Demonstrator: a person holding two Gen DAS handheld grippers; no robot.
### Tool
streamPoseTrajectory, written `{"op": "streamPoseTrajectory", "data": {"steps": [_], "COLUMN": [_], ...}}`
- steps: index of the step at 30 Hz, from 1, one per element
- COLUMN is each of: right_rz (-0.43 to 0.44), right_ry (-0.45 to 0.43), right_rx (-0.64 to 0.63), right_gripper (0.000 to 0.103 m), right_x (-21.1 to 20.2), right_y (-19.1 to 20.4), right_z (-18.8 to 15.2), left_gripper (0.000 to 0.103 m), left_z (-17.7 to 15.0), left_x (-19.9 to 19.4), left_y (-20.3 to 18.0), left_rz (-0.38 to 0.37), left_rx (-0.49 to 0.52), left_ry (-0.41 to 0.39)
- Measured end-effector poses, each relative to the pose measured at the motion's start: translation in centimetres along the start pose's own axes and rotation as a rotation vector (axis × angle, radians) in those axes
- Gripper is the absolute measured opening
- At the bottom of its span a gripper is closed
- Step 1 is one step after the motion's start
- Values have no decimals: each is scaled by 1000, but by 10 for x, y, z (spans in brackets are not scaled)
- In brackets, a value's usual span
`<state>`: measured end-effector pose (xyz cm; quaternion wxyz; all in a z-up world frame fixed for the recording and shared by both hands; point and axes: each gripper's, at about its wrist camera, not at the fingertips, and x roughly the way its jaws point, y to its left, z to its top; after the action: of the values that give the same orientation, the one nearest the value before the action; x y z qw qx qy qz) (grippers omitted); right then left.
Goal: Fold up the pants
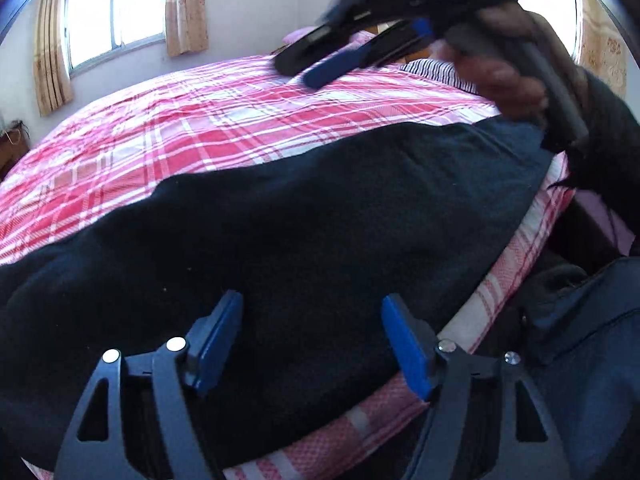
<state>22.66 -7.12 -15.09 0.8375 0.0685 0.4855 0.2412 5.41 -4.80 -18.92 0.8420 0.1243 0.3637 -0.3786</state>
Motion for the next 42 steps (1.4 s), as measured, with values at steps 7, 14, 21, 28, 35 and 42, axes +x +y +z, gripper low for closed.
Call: {"op": "streamPoseTrajectory", "data": {"steps": [7,14,21,28,35,42], "right_rz": [133,323,480,528,529,602], "right_ry": [141,286,198,283,330,195], "right_rx": [100,199,215,211,386,448], "right_gripper": [46,46,46,48,49,49], "right_x": [61,78,59,77,108,108], "right_y": [1,-6,-3,6,-14,-15], "right_z": [-4,-14,-13,-15,-1,7], "left_gripper": [75,79,78,80,80,80], "left_z": [-9,-7,-3,-10,-9,-8], "left_x": [-3,-6,-14,-9,-9,-6], "left_y": [-2,-4,35,20,22,24], "left_rz": [-8,-24,-18,40,22,17], "left_rx": [44,54,-104,7,-10,-10], "left_ry": [-29,-50,-67,-53,-56,-61]}}
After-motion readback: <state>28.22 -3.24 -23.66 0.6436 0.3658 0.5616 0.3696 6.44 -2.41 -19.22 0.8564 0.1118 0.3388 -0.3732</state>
